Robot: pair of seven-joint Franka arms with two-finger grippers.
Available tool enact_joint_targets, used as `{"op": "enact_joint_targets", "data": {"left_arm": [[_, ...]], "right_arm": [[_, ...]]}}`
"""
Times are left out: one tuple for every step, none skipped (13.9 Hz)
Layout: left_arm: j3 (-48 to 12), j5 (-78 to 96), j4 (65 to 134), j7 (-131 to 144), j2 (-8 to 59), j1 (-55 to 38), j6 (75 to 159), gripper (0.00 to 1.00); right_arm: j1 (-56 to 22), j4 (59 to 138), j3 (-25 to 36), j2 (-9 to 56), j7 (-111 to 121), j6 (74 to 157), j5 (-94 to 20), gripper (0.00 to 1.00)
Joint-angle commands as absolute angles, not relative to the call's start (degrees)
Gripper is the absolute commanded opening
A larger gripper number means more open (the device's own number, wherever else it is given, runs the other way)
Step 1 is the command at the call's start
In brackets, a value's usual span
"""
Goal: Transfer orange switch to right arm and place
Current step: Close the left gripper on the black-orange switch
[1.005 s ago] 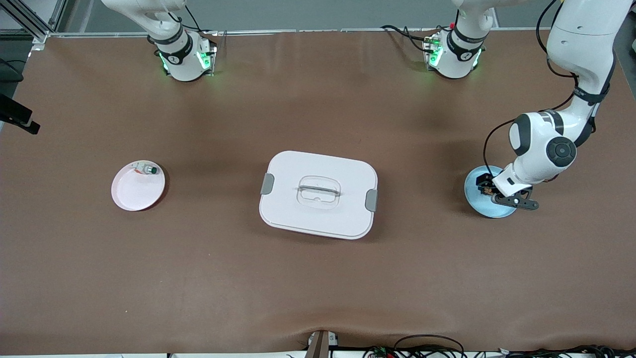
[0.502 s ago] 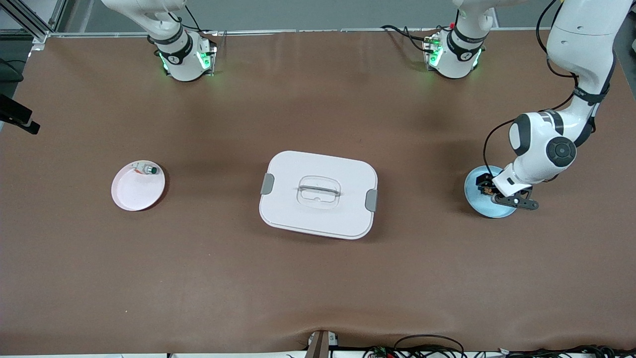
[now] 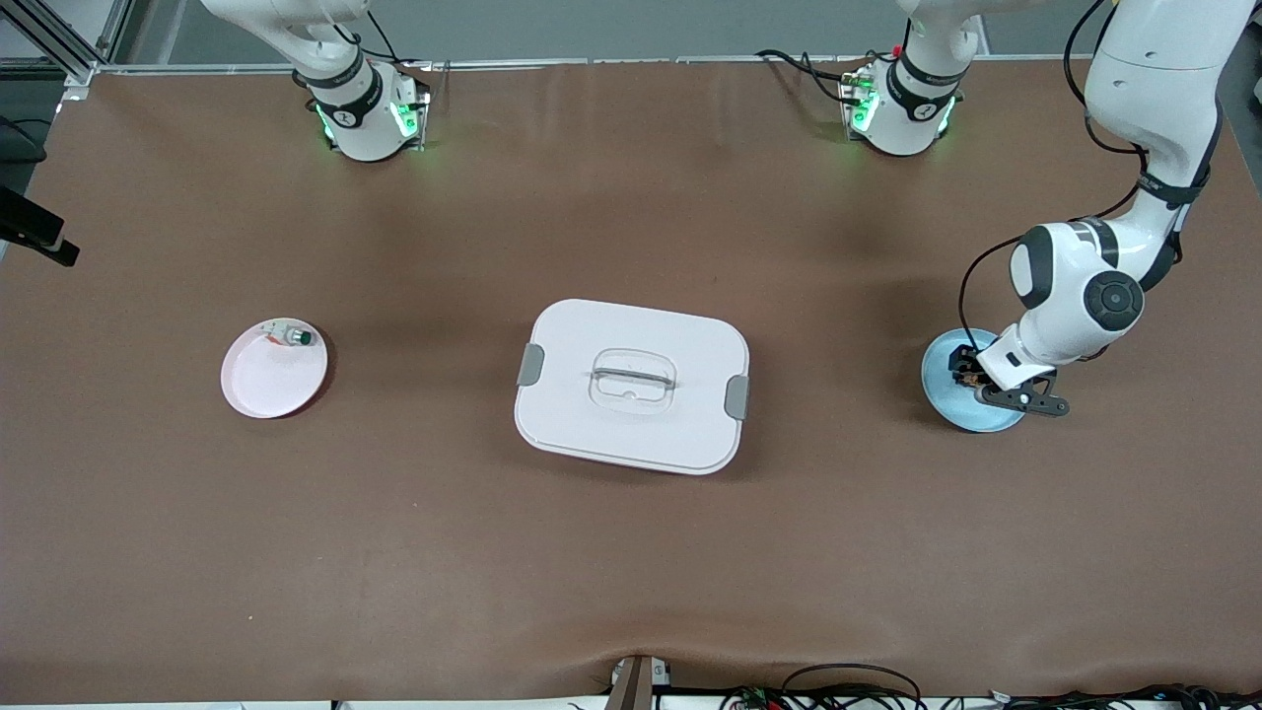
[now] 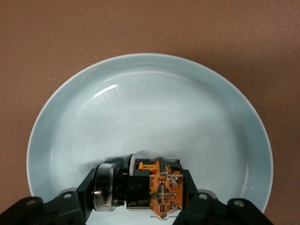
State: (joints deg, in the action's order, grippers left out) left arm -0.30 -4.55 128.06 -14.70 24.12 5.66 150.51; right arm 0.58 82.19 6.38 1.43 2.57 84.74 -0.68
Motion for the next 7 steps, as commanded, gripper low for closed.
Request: {"op": "enact_joint_targets", "data": {"left_arm": [[-0.4, -5.5, 128.6, -15.1, 23.5, 6.0, 151.2, 0.28], [-0.4, -5.5, 128.7, -15.1, 23.1, 6.0, 150.8, 0.29], [-0.3, -5.5, 128.7, -15.2, 22.7, 6.0, 150.4, 0.29], [-0.4, -5.5, 128.6, -15.2, 22.2, 6.1, 149.7, 0.28], [-0.4, -5.5, 128.5, -15.1, 22.1, 6.1, 149.3, 0.29], [-0.4, -5.5, 128.5, -15.0, 22.0, 6.1, 149.3, 0.29], [-0.4, -5.5, 128.5, -14.9, 21.5, 6.1, 149.2, 0.29]], "right_arm": [[1.1, 83.0, 6.0, 0.5, 2.3, 84.9, -0.4, 1.0], [1.1, 82.9, 6.0, 0.5, 2.3, 84.9, -0.4, 1.0], [1.1, 83.0, 6.0, 0.5, 2.3, 84.9, -0.4, 1.0], [1.1, 82.9, 6.0, 0.5, 2.3, 85.0, -0.4, 1.0], [1.1, 82.9, 6.0, 0.5, 2.3, 84.9, -0.4, 1.0], [1.1, 83.0, 6.0, 0.5, 2.3, 84.9, -0.4, 1.0], [1.1, 83.0, 6.0, 0.5, 2.3, 84.9, -0.4, 1.0]]}}
